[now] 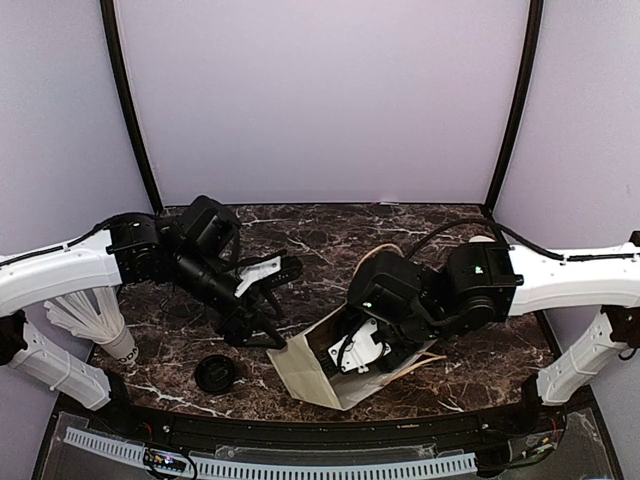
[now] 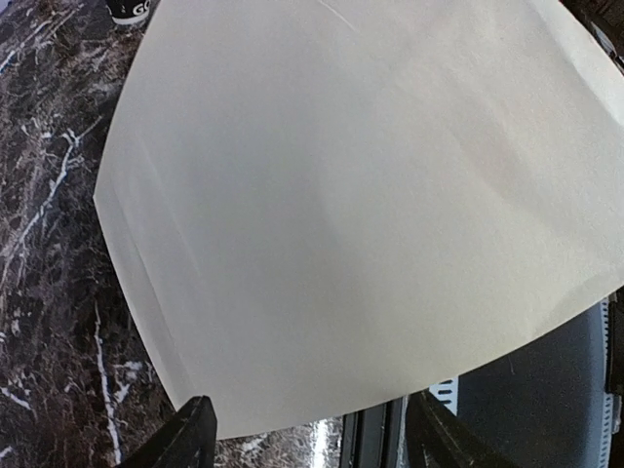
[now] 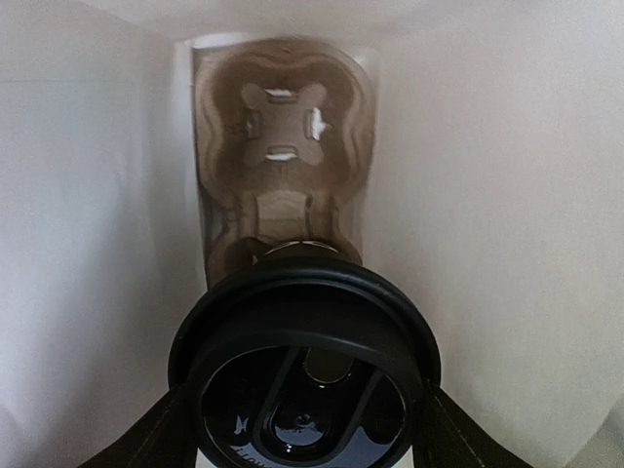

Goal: Pack the takeout coffee

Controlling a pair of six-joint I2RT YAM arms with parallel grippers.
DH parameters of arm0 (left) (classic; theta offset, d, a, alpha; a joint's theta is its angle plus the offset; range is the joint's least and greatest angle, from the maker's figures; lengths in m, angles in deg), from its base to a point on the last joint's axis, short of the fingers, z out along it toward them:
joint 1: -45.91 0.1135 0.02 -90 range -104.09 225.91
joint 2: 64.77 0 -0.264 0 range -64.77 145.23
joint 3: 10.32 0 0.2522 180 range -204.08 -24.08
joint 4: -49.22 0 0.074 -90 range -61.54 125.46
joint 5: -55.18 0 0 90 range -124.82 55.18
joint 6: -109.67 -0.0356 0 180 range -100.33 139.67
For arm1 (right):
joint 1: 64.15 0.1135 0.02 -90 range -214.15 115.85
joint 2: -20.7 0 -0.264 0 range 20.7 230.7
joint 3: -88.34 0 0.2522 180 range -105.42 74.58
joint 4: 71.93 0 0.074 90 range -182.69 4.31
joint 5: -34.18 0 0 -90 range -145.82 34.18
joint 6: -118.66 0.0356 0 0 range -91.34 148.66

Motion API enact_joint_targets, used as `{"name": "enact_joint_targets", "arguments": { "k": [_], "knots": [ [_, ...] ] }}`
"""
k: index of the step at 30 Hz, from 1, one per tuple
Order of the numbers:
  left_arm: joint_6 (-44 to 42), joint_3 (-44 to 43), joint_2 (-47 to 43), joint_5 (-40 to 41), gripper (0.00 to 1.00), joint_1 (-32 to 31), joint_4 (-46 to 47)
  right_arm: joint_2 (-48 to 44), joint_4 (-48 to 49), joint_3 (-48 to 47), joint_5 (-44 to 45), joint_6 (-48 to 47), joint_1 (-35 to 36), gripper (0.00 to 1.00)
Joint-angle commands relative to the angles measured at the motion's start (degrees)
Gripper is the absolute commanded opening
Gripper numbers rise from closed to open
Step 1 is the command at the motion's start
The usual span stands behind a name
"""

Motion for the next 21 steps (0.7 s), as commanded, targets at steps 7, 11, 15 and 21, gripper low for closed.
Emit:
{"name": "enact_joint_targets", "arguments": {
  "k": [7, 11, 15, 21],
  "knots": [
    [-2.61, -1.72, 0.90, 6.64, 0.70, -0.24, 10.32, -3.17, 1.11, 3.21, 2.34, 0.10, 0.55, 0.06],
    [-6.41, -3.28, 1.63, 1.86, 0.73, -0.19, 6.10, -4.37, 0.52, 3.33, 1.74, -0.30, 0.53, 0.05],
    [-9.18, -5.31, 2.33, -0.46, 0.73, 1.34, 2.01, -6.01, 1.68, 4.56, 0.43, -1.50, 0.51, 0.04],
    [-9.27, -5.77, 1.79, -10.75, 0.73, 10.26, 6.84, -9.71, 6.94, 11.21, 1.05, -6.46, 0.56, 0.05]
  ]
}}
